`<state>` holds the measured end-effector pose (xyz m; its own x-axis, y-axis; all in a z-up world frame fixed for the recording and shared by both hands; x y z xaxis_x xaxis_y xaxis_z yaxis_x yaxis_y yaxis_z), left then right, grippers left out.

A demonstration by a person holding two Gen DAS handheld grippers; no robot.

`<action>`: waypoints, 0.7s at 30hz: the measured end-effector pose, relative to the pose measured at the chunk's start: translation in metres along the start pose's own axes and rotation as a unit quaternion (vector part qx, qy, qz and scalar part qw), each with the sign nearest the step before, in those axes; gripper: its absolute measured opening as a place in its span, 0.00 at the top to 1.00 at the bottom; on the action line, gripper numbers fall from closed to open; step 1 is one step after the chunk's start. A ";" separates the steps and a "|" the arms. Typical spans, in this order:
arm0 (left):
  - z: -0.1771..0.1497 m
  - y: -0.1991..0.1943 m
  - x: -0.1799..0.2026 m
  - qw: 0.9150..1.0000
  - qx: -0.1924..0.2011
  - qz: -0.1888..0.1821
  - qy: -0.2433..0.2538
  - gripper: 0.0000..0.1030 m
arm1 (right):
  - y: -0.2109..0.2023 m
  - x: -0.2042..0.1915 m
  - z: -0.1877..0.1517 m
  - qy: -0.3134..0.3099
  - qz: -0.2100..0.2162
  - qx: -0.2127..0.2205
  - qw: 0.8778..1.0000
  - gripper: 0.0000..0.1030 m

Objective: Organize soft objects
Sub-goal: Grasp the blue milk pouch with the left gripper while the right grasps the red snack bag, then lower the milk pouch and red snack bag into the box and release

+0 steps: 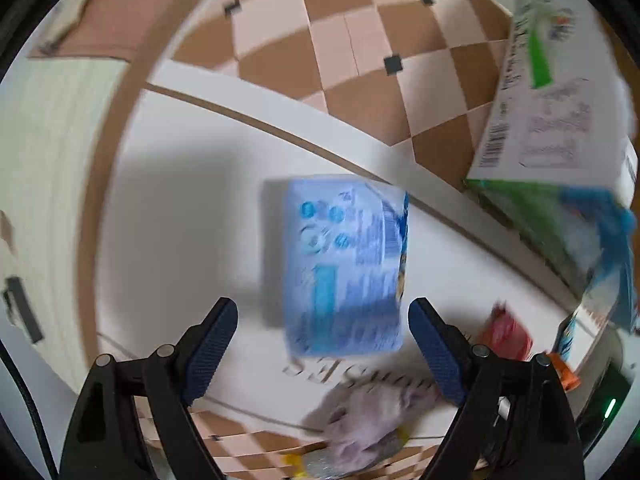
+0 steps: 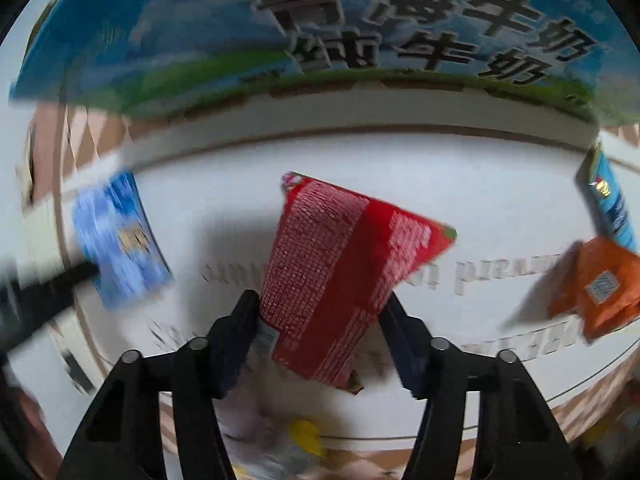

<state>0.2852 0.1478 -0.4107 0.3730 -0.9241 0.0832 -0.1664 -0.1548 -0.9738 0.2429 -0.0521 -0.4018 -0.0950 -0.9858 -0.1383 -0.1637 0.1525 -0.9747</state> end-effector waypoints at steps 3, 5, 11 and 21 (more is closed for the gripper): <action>0.006 0.023 0.007 1.000 -0.012 0.022 0.014 0.15 | -0.001 0.020 -0.017 -0.029 -0.027 -0.017 0.999 0.44; 0.000 0.031 0.010 0.999 -0.005 0.033 0.024 0.17 | 0.000 0.036 -0.027 -0.038 -0.034 -0.034 0.998 0.44; -0.046 0.033 0.037 0.995 0.021 0.055 0.082 0.54 | 0.002 0.066 -0.040 -0.018 -0.014 -0.053 0.998 0.40; -0.098 0.056 0.062 0.992 0.024 0.060 0.113 0.63 | 0.012 0.058 -0.052 -0.043 -0.040 -0.042 0.997 0.47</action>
<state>0.2089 0.0478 -0.4397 0.1385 -0.9903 0.0062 -0.1519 -0.0274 -0.9880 0.1839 -0.1038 -0.4123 0.0054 -0.9969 -0.0791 -0.2495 0.0753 -0.9654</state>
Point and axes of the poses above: each gripper's, at about its wrist camera, not at the fingertips, and y roughly the way its jaws point, x to its right, z to its top, the point moved 1 cm from there along y, roughly the way its jaws point
